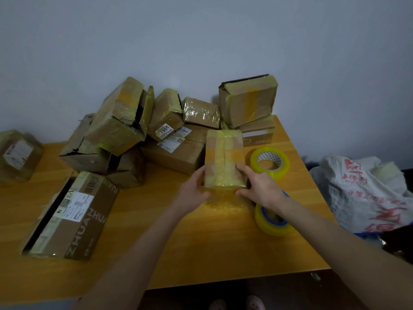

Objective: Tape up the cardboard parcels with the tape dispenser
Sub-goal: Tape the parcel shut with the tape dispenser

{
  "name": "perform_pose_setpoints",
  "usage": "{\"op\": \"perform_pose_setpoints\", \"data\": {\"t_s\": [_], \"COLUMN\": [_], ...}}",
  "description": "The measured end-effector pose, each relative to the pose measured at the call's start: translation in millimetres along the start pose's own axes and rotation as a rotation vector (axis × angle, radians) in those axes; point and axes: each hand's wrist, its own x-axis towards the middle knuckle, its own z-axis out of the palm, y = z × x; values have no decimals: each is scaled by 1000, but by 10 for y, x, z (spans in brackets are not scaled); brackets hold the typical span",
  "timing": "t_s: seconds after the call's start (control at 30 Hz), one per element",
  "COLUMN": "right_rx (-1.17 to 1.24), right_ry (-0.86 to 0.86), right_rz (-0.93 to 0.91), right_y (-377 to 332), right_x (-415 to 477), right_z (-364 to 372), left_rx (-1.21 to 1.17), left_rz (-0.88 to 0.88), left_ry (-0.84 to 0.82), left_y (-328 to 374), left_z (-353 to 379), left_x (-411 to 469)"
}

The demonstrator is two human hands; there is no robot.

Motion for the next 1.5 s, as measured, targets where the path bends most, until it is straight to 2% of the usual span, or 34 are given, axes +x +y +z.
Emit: {"op": "perform_pose_setpoints", "data": {"t_s": [0.03,0.1,0.17,0.23,0.27,0.33,0.4,0.47,0.53,0.57,0.6,0.67,0.73,0.8,0.87,0.93,1.0,1.03,1.1,1.13,1.2,1.27,1.33,1.4,1.43,1.5], "right_rx": [6,40,114,178,201,248,212,144,129,105,60,-29,-18,44,57,-79,-227,-193,122,270,401,445,509,626,643,604], "right_ry": [-15,-54,-125,-191,-217,-243,-192,-31,166,206,181,-26,-251,-342,-347,-357,-306,-261,-253,-314,-519,-662,-640,-540,-502,-485], "right_rz": [-16,-77,-153,-216,-233,-250,-229,-145,28,133,246,436,496,494,506,512,431,339,88,-18,-68,-16,-13,11,28,58], "right_y": [-67,-280,-548,-758,-808,-808,-683,-434,-70,146,359,723,927,1004,987,926,821,746,558,464,362,354,302,197,149,109], "right_x": [-30,-101,-189,-239,-244,-248,-269,-282,-262,-246,-236,-226,-224,-206,-182,-122,-53,-10,46,38,-23,-132,-234,-267,-260,-252], "right_z": [13,154,372,547,589,549,406,231,41,-39,-107,-148,-45,93,137,79,-35,-105,-219,-248,-211,-110,-48,-63,-80,-137], "left_rx": [-32,-33,231,647,777,916,1008,1029,1024,1038,1063,1113,1131,1112,1081,1064,1072,1075,1069,1054,1007,776,323,-149,-260,-210], "left_rz": [-57,-166,-186,-177,-169,-127,-74,-54,-33,-11,15,61,67,54,56,95,163,212,315,347,338,220,-8,-216,-257,-239], "left_ry": [-56,-42,12,-43,-68,-84,-88,-96,-127,-161,-197,-248,-280,-292,-282,-272,-281,-287,-288,-266,-142,149,355,330,296,248], "left_y": [11,69,107,117,121,122,138,174,175,159,135,77,36,27,18,-16,-46,-47,-35,-35,-34,-71,-96,-26,-4,45], "left_z": [-92,-276,-417,-478,-480,-425,-311,-243,-305,-377,-462,-627,-704,-662,-580,-539,-518,-501,-419,-374,-313,-228,-101,52,133,266], "left_x": [23,64,113,136,139,160,194,213,225,213,194,155,129,102,51,-11,-91,-131,-226,-279,-388,-495,-595,-664,-698,-767]}}
